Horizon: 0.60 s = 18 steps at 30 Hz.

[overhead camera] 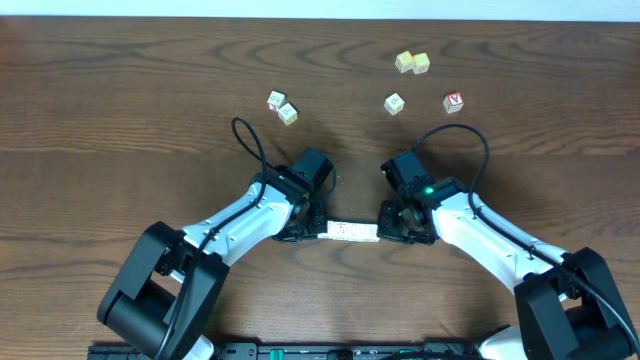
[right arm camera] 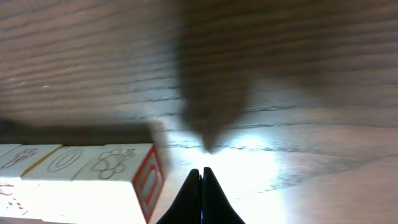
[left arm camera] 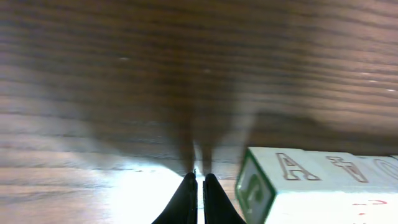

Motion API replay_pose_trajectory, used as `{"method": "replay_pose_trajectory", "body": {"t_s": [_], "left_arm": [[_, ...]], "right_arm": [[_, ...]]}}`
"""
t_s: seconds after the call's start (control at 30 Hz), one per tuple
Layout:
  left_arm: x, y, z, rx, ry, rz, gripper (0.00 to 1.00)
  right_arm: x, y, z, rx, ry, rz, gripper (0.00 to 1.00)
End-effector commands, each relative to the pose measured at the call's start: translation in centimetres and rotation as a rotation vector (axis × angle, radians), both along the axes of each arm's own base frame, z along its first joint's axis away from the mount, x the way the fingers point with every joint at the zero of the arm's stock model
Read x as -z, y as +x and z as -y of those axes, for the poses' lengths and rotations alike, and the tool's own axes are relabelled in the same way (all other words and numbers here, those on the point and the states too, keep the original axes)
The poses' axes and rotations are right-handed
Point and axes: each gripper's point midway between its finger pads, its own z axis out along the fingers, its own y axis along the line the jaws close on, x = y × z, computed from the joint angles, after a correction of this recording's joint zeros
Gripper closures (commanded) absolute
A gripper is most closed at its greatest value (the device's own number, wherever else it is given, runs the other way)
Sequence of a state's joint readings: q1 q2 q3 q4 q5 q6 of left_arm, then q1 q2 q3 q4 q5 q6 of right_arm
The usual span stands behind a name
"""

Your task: Lift 4 blocks

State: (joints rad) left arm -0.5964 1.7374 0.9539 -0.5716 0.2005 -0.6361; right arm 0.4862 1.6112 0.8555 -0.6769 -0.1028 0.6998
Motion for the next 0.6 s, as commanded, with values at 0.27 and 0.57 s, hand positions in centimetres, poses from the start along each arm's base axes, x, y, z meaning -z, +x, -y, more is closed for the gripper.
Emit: {"method": "replay_pose_trajectory", "body": {"t_s": [0.27, 0.57], "left_arm": [[-9.0, 2.5, -7.2, -0.163, 0.255, 0.19, 0.93], [-18.6, -2.2, -17.0, -0.449, 0.225, 0.343, 0.25]], "right_arm": [[-6.0, 1.1, 3.7, 0.057, -0.157, -0.022, 0.98], [-16.6, -5.2, 7.2, 0.072, -0.144, 0.102, 0.01]]}}
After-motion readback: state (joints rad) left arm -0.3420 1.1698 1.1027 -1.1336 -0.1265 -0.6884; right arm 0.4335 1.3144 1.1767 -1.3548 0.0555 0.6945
